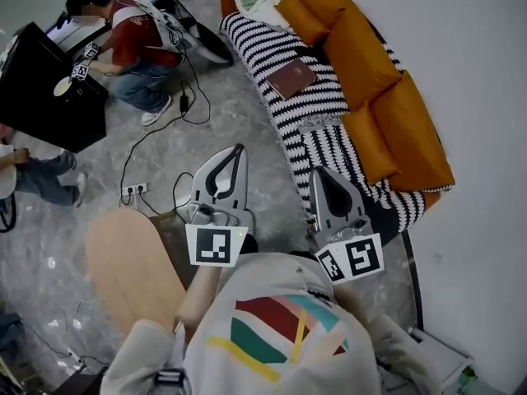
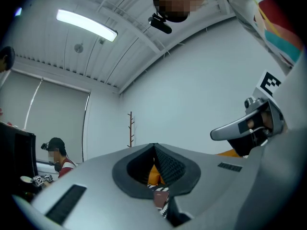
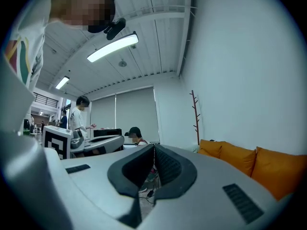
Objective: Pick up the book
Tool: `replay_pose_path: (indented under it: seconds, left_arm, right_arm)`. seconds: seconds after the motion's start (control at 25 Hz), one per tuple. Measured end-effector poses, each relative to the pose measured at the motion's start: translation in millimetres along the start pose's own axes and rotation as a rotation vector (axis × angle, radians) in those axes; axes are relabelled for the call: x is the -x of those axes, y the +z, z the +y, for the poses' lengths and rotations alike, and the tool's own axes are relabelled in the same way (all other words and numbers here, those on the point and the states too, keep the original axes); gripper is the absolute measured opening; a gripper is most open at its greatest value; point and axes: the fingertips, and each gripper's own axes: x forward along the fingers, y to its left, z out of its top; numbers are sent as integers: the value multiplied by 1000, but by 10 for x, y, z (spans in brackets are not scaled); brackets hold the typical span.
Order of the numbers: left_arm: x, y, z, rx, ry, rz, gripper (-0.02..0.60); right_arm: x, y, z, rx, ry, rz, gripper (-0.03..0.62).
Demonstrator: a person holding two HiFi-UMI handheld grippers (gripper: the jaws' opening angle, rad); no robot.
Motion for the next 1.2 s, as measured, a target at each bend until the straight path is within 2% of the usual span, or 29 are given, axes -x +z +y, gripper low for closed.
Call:
replay_pose_path:
  seconds: [0.08,0.24,0.48,0.56,0.68,0.84,1.08,1.2]
  left_arm:
    - [-126,-110,196,22,-14,8,3]
    - [-370,-226,433,9,-51,15,3]
    - [-913,-310,408,47,-81,10,3]
    - [-1090,-335,435,35,-92,7,3]
    - [-1466,-328,541,-4,-84,-19,3]
    - [-2107,-345,664,-13,-61,-5,3]
    - [-3005,-390,713,-49,-61,-5,3]
    - [-3340,-486,647,-50,-91,7,3]
  right_arm:
    - [-204,-10,52,0,-14,0,14]
    - [-436,-81,-1,-7,-63,32,14]
    - [-722,-261,-533,-78,-119,63,14]
    - [-910,-287,-703,-90,-125,61,14]
    - [-1271,-262,-1016,-99,-119,44,14]
    - [-1746,-217,-1481,-101,-100,52,14]
    - [-2328,-27,-2027,18,-60,44,14]
    - [-2471,-41,-2296,-9,-65,44,14]
